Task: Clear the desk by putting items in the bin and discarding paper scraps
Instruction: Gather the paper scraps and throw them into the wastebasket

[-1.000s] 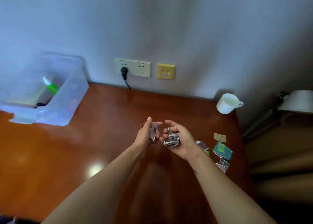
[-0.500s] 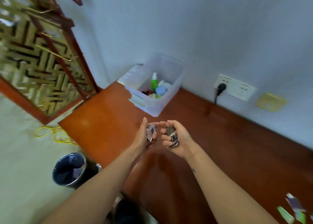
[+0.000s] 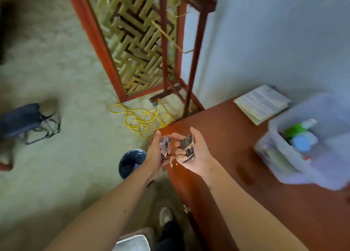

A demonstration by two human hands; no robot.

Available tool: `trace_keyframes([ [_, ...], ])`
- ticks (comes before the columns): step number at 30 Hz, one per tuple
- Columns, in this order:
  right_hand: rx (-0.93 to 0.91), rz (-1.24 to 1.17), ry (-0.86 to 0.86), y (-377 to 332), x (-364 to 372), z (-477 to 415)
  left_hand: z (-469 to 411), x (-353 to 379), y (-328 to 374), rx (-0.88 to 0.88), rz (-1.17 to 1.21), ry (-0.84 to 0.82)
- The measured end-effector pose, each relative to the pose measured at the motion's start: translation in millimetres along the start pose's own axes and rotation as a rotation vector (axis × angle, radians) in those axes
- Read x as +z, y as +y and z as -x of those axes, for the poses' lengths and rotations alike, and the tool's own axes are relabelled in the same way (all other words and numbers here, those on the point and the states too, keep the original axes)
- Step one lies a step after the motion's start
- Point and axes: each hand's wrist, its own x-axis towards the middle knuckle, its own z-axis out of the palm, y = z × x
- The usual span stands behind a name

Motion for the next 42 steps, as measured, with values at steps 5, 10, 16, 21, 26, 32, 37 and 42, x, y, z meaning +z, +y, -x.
trace_keyframes([
  [5, 0.09, 0.075, 0.044, 20, 44, -94, -50, -83, 8, -0.089, 0.139, 0.218],
  [10, 0.227, 0.013, 0.188, 51, 51, -181, -98, -151, -9, -0.17, 0.221, 0.43],
  [16, 0.295, -0.02, 0.244, 95, 14, -289, -163, -221, -59, -0.278, 0.339, 0.512],
  [21, 0.318, 0.032, 0.369, 126, -39, -366, -221, -259, -121, -0.466, 0.398, 0.544],
  [26, 0.331, 0.1, 0.444, 158, -90, -420, -269, -278, -188, -0.559, 0.361, 0.56],
  [32, 0.384, 0.133, 0.493, 199, -141, -461, -304, -293, -249, -0.642, 0.423, 0.562],
  [37, 0.389, 0.187, 0.603, 201, -146, -457, -300, -290, -245, -0.687, 0.488, 0.527],
  [42, 0.37, 0.244, 0.625, 194, -130, -432, -277, -283, -226, -0.666, 0.398, 0.594],
])
